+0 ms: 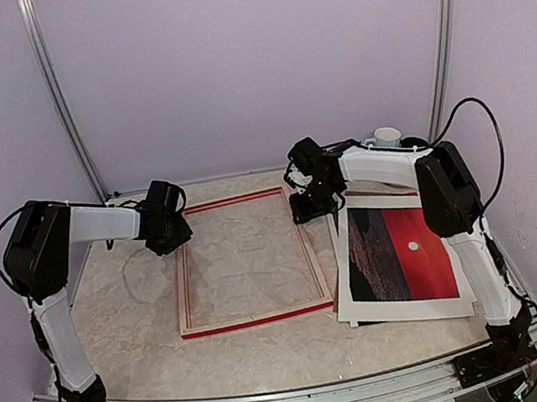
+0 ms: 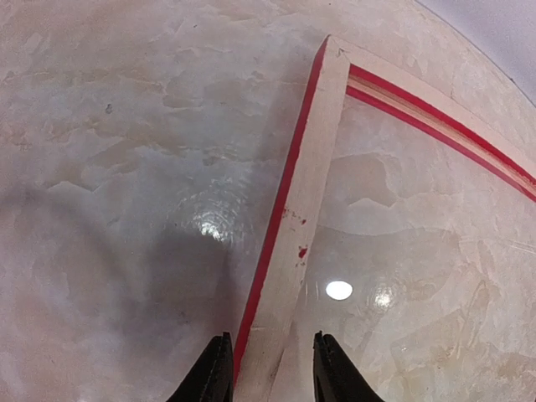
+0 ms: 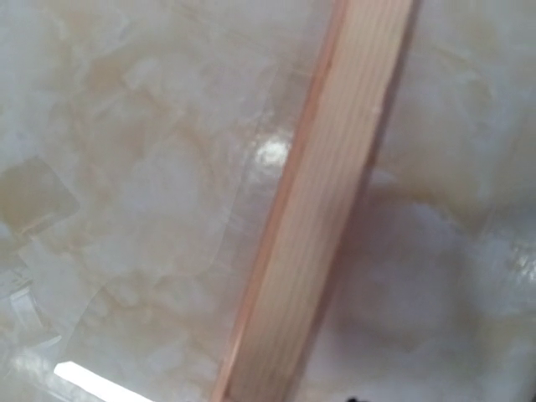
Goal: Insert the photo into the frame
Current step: Hold the frame body at the center of the board.
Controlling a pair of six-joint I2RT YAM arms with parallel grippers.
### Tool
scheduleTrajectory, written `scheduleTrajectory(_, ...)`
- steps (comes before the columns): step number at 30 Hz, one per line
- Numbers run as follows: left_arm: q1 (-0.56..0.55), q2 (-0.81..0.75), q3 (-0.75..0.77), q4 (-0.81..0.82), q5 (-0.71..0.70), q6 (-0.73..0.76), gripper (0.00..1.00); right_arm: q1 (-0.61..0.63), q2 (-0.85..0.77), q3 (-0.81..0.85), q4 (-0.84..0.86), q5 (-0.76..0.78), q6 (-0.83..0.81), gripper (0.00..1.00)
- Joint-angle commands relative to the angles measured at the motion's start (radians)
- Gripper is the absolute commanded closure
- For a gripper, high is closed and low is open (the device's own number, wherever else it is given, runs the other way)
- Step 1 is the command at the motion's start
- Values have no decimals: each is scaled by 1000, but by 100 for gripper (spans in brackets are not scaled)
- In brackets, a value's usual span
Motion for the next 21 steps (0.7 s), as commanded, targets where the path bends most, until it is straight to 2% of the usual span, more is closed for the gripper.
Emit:
scheduleTrajectory(1,-1,59,65,-40,-17,39,66,-6,38,46,-30,18,-9,62)
scheduleTrajectory(9,13,115,117,-58,-55,63,67,-21,79,118,-51,37,-6,64)
scheduleTrajectory(21,19,112,54,2,-15,66,70,-23,165,225,-61,35,23,61)
